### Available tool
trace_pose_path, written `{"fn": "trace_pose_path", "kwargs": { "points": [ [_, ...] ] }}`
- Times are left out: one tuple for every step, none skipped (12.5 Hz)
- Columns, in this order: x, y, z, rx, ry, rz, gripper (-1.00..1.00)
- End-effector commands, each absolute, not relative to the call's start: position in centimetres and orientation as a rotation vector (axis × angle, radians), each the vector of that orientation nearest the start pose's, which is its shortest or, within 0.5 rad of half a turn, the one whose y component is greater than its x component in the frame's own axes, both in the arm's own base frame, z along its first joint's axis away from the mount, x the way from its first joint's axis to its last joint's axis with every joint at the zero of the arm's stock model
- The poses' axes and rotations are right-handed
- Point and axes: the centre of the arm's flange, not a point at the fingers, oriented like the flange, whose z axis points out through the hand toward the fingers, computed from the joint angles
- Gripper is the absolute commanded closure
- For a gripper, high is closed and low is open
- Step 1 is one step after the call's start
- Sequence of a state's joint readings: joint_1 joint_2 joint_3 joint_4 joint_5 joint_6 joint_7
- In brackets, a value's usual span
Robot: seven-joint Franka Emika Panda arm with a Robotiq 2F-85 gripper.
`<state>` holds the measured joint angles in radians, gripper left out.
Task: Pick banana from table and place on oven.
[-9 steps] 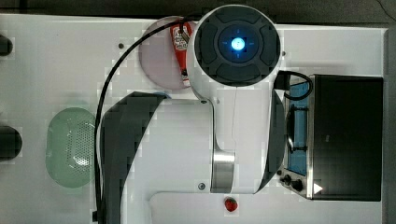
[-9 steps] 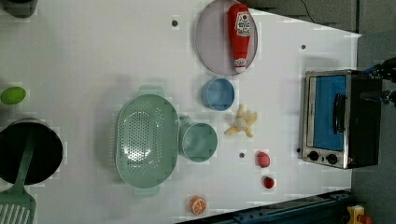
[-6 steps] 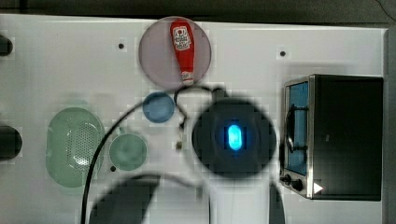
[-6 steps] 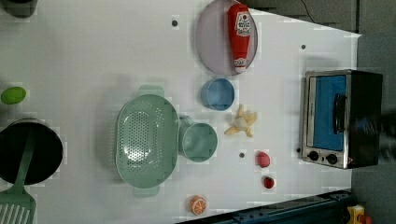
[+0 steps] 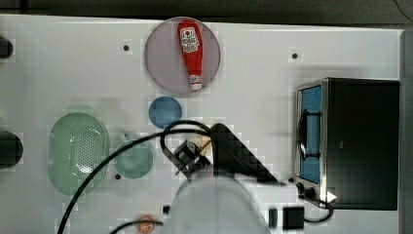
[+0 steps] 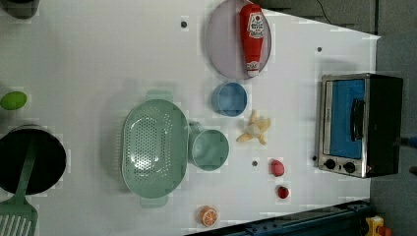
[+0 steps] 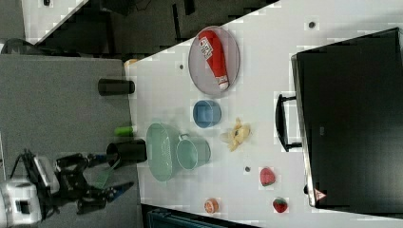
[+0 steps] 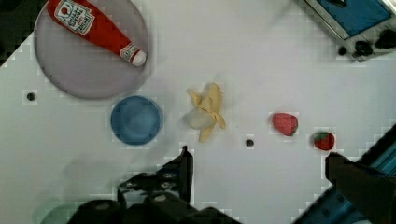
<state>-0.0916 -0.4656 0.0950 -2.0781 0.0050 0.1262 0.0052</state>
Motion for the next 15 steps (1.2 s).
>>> {"fn": "trace_pose_path", "kwargs": {
  "points": [
    [45.2, -0.8, 52.5, -2.915, 1.242, 0.068, -1.00],
    [46.2, -0.7, 50.2, -2.916, 1.235, 0.067, -1.00],
    [47.2, -0.6, 47.6, -2.916, 1.229, 0.064, -1.00],
    [48.0, -0.6, 44.9, -2.914, 1.225, 0.063, -1.00],
    [48.7, -0.7, 42.2, -2.909, 1.225, 0.058, -1.00],
    [49.2, -0.8, 39.4, -2.905, 1.224, 0.056, -1.00],
    [49.4, -0.8, 36.7, -2.901, 1.222, 0.052, -1.00],
    [49.5, -0.8, 34.0, -2.897, 1.221, 0.045, -1.00],
    [49.3, -0.7, 31.6, -2.894, 1.219, 0.040, -1.00],
    [49.1, -0.6, 29.5, -2.890, 1.215, 0.033, -1.00],
    [48.8, -0.5, 27.5, -2.890, 1.212, 0.036, -1.00],
    [48.5, -0.3, 25.8, -2.892, 1.207, 0.044, -1.00],
    [48.3, 0.0, 24.2, -2.894, 1.202, 0.059, -1.00],
    [48.2, 0.3, 22.7, -2.899, 1.197, 0.083, -1.00],
    [48.0, 0.6, 21.4, -2.905, 1.189, 0.109, -1.00]
  ]
}}
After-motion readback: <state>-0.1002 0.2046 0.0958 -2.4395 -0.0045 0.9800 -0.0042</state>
